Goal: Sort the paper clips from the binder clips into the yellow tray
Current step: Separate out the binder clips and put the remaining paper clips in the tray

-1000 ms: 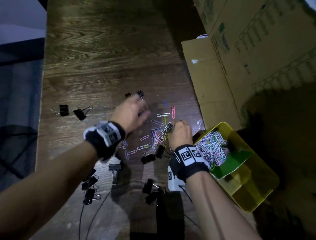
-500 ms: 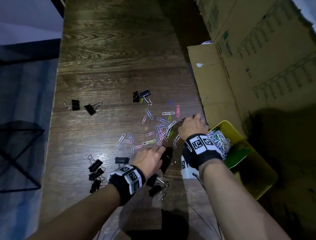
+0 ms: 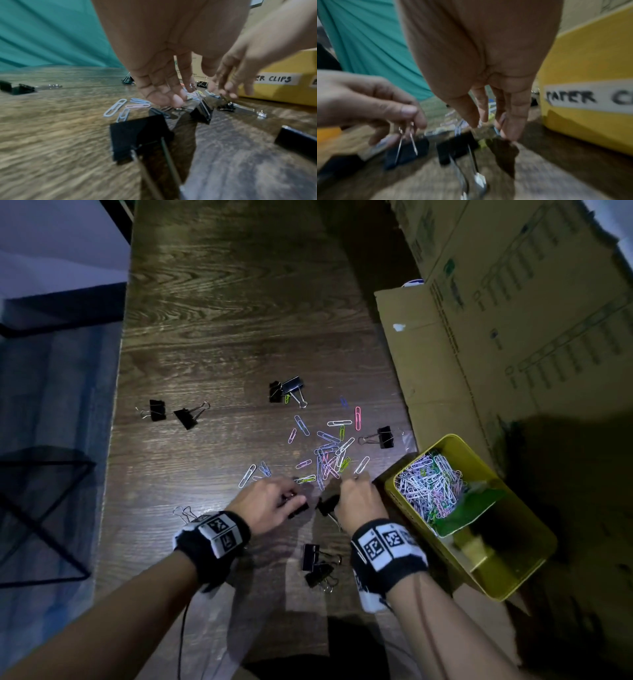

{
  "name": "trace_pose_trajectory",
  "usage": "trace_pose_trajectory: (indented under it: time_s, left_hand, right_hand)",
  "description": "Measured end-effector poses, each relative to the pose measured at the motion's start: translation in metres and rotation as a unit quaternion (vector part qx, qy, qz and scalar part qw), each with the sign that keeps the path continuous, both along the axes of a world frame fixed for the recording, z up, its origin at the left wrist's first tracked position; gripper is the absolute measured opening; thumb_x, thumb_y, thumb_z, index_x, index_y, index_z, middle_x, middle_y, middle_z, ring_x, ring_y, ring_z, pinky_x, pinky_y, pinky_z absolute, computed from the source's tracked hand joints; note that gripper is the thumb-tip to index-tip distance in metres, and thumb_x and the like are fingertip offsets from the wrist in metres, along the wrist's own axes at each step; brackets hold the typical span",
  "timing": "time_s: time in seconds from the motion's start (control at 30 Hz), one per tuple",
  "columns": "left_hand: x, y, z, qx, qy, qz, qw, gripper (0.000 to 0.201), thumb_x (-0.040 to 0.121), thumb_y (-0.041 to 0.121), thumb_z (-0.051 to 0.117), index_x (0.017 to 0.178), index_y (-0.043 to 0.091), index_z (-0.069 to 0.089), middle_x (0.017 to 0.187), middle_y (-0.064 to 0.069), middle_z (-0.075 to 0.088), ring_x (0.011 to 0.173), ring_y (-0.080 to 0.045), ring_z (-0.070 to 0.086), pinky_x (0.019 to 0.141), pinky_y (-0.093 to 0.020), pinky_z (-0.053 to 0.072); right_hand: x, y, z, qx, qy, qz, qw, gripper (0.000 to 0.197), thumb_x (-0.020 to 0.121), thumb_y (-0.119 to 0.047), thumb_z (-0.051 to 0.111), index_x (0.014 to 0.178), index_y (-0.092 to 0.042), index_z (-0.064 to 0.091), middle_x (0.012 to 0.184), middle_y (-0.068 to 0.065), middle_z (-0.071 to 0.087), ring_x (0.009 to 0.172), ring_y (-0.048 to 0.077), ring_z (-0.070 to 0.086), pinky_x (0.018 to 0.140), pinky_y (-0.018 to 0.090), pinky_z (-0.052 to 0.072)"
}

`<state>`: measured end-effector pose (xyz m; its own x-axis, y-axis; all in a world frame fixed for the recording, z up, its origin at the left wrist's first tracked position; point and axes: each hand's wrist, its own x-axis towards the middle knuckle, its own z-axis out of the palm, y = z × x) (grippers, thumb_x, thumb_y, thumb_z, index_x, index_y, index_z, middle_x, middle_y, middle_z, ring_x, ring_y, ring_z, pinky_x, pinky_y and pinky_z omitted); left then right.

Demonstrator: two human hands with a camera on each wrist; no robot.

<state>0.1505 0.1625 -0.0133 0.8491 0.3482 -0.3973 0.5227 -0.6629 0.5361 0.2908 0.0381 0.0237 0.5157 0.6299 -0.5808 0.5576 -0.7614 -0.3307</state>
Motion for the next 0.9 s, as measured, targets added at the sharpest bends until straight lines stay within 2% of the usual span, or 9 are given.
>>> trace_pose_trajectory:
  time_s: [0.1,0.17,0.23,0.33,0.5,0.57,0.67,0.8,0.9]
  left_hand:
    - [-0.004,-0.004,0.001,0.014,0.022,-0.025,0.999,0.036,0.089,0.044,0.047,0.119,0.027,0.054,0.11,0.0,0.061,0.096,-0.022,0.061,0.083,-0.033,0.05]
    - [-0.005,-0.013,0.003,0.033,0.024,-0.062,0.997,0.045,0.089,0.042,0.051,0.132,0.031,0.042,0.122,0.002,0.055,0.103,-0.022,0.059,0.086,-0.034,0.049]
    - [0.001,-0.025,0.006,0.056,0.019,-0.076,0.995,0.051,0.088,0.045,0.052,0.136,0.032,0.038,0.128,0.003,0.05,0.107,-0.024,0.058,0.085,-0.036,0.05]
    - [0.021,-0.041,0.007,0.077,0.04,-0.069,0.994,0.05,0.089,0.047,0.049,0.136,0.037,0.034,0.127,0.002,0.045,0.103,-0.026,0.059,0.08,-0.038,0.051]
    - [0.02,-0.05,0.005,0.097,0.083,-0.099,0.987,0.034,0.096,0.034,0.037,0.129,0.032,0.043,0.13,-0.003,0.04,0.113,-0.027,0.051,0.081,-0.038,0.048]
    - [0.008,-0.052,0.002,0.107,0.054,-0.108,0.987,0.034,0.092,0.037,0.036,0.123,0.031,0.049,0.122,-0.004,0.047,0.105,-0.028,0.056,0.079,-0.038,0.049]
    - [0.008,-0.052,-0.002,0.121,0.014,-0.072,0.99,0.034,0.087,0.046,0.043,0.112,0.024,0.052,0.11,-0.003,0.051,0.093,-0.025,0.058,0.07,-0.036,0.052]
    - [0.033,-0.051,-0.004,0.073,0.008,0.012,0.997,0.045,0.086,0.049,0.052,0.121,0.023,0.043,0.116,-0.001,0.052,0.104,-0.023,0.054,0.084,-0.036,0.044]
    - [0.043,-0.051,-0.011,0.059,0.019,0.008,0.998,0.041,0.09,0.039,0.051,0.128,0.026,0.047,0.121,0.0,0.058,0.113,-0.023,0.053,0.097,-0.035,0.037]
  right_hand:
    - [-0.008,-0.012,-0.015,0.018,-0.007,-0.027,0.999,0.046,0.086,0.001,0.054,0.131,-0.007,0.047,0.134,0.019,0.041,0.114,0.033,0.052,0.098,0.037,0.044]
    - [-0.009,-0.019,-0.022,0.046,-0.019,-0.039,0.998,0.041,0.087,0.004,0.052,0.125,-0.009,0.055,0.128,0.017,0.049,0.108,0.033,0.058,0.095,0.038,0.048]
    - [-0.007,-0.023,-0.025,0.063,-0.024,-0.052,0.996,0.031,0.088,0.004,0.054,0.114,-0.009,0.064,0.117,0.014,0.059,0.101,0.03,0.063,0.09,0.036,0.052]
    - [-0.002,-0.025,-0.025,0.062,-0.03,-0.081,0.994,0.02,0.089,0.0,0.055,0.101,-0.004,0.071,0.107,0.014,0.065,0.094,0.029,0.066,0.083,0.033,0.054]
    - [0.007,-0.02,-0.022,0.066,-0.031,-0.125,0.989,0.02,0.09,0.003,0.053,0.102,-0.003,0.069,0.102,0.016,0.067,0.086,0.028,0.066,0.077,0.033,0.057]
    - [0.008,-0.016,-0.024,0.071,-0.032,-0.123,0.989,0.021,0.091,0.003,0.053,0.103,-0.002,0.069,0.103,0.015,0.066,0.084,0.028,0.066,0.077,0.03,0.057]
    - [0.006,-0.013,-0.028,0.094,-0.035,-0.104,0.989,0.022,0.089,0.001,0.053,0.1,-0.004,0.072,0.104,0.016,0.065,0.085,0.031,0.067,0.08,0.037,0.057]
    - [0.008,-0.014,-0.028,0.092,-0.021,-0.07,0.993,0.017,0.085,0.0,0.058,0.095,-0.005,0.072,0.105,0.015,0.061,0.087,0.034,0.065,0.081,0.039,0.054]
    - [0.009,-0.014,-0.026,0.07,-0.011,-0.041,0.997,0.019,0.08,0.003,0.057,0.092,-0.005,0.069,0.108,0.014,0.059,0.09,0.032,0.064,0.081,0.035,0.051]
